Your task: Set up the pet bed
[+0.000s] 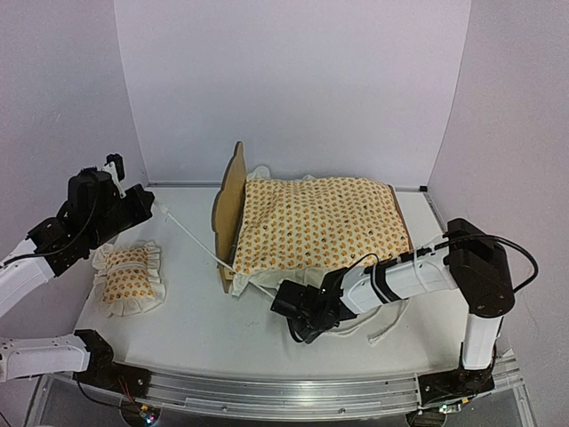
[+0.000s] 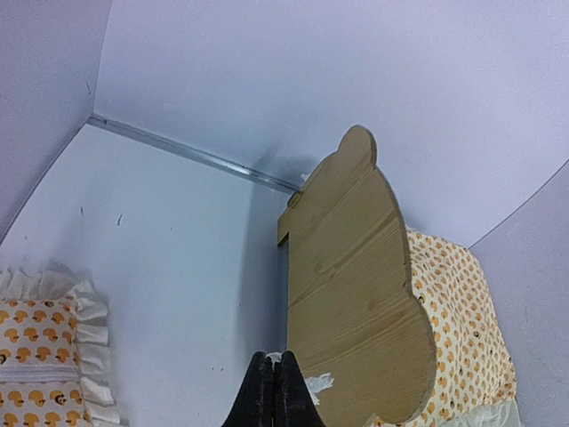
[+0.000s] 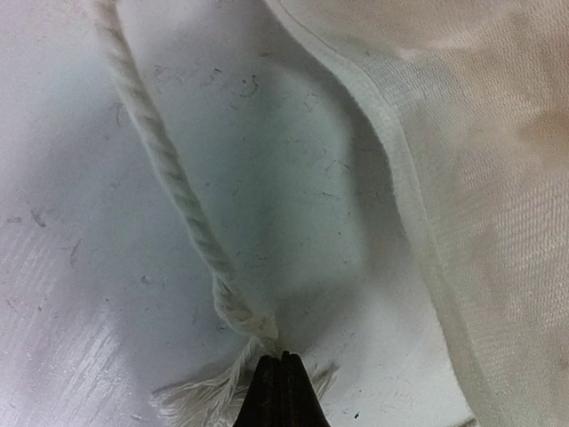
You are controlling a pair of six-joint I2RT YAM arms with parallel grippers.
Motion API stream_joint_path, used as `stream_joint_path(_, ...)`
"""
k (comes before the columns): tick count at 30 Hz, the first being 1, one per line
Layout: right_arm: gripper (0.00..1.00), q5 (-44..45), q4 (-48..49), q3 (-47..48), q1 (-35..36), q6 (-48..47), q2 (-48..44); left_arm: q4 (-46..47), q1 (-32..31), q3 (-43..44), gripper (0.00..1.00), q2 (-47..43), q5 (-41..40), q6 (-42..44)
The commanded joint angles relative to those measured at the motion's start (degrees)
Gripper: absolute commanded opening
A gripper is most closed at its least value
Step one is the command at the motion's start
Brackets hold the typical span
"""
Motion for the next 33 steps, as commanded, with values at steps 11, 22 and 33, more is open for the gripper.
stream_joint_path(11,0.45,-21.2,-1.7,-1.7,-0.3,-9.6,-19.4,-2.9,0.4,-21.2,0.52,-7.3,6.6,-18.7)
stream_joint_path(22,0.84,-3.2,-17.2,-8.5,-10.5,-14.8,-44.4,-8.7,7.5,-1.2,0.87,5.5,-2.0,-2.6)
stream_joint_path(33,0.87,-3.5,-16.8,-13.9,-10.7,-15.2,-56.5,-11.5,45.0,-0.9,0.92,27.2,19.0,-6.7)
